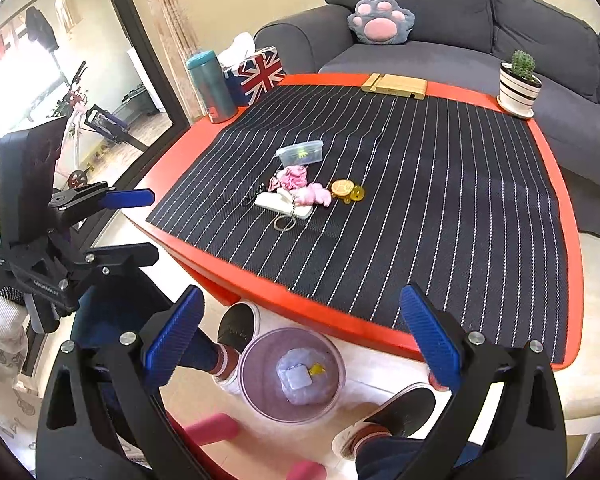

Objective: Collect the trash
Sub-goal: 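Move the left tool back over the table toward the clear tub, then grasp the clear lidded plastic tub with the left tool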

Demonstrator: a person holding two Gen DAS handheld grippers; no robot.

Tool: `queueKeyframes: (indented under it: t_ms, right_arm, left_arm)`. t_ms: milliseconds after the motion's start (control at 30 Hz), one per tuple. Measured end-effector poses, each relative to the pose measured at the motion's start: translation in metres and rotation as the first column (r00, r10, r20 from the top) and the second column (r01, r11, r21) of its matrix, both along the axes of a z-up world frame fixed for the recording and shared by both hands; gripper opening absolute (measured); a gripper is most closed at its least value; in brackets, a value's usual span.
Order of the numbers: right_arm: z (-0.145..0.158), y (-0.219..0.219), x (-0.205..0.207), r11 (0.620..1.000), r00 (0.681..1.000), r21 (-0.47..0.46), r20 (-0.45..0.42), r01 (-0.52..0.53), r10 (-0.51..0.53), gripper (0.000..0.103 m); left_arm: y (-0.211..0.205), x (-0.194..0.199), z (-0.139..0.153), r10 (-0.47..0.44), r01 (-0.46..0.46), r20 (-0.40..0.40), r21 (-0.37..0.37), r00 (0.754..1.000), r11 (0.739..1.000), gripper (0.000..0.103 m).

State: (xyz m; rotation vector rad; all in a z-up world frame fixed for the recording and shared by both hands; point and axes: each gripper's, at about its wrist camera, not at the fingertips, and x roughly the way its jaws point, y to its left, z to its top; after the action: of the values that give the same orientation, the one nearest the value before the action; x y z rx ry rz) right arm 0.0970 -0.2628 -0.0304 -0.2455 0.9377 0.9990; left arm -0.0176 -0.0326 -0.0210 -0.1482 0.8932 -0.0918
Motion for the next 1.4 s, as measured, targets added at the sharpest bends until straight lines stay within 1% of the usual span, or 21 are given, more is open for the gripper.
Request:
queueKeyframes:
  t_ms: [133, 433, 800, 900, 1000, 1200, 1400]
  right_arm:
    - [0.001, 0.005, 0.007, 1.0, 1.0, -0.004, 0.004, -0.003, 0.003, 0.097]
    - [0.003, 0.019, 0.029, 1.0, 1.0, -0.013, 0.013, 0.005, -0.005, 0.097]
    - [-0.01, 0.029, 0.045, 0.999, 1.0, -0.031, -0.01, 0.007, -0.007, 0.097]
    - [-0.012, 0.03, 0.047, 0.999, 1.0, -0.035, -0.016, 0.012, -0.013, 0.097]
    - [-0.013, 0.029, 0.048, 0.999, 1.0, -0.038, -0.019, 0.017, -0.018, 0.097]
    - [-0.013, 0.025, 0.05, 0.999, 0.999, -0.043, -0.02, 0.027, -0.028, 0.097]
    - [-0.011, 0.02, 0.051, 0.998, 0.999, -0.044, -0.019, 0.039, -0.04, 0.097]
  left_arm:
    - [0.01, 0.013, 0.003, 0.014, -0.014, -0.005, -0.003, 1.0, 1.0, 0.093]
    - [0.027, 0.051, 0.003, 0.006, -0.007, -0.028, -0.027, 1.0, 1.0, 0.093]
    - [0.047, 0.111, -0.009, 0.016, -0.024, -0.105, -0.079, 0.994, 0.997, 0.093]
    - [0.049, 0.129, -0.014, 0.018, -0.029, -0.131, -0.086, 0.991, 0.996, 0.093]
    - [0.05, 0.144, -0.016, 0.014, -0.026, -0.151, -0.078, 0.988, 0.997, 0.093]
    - [0.058, 0.179, -0.031, 0.022, -0.052, -0.238, -0.121, 0.971, 0.991, 0.093]
    - [0.067, 0.201, -0.052, 0.047, -0.103, -0.317, -0.163, 0.947, 0.981, 0.093]
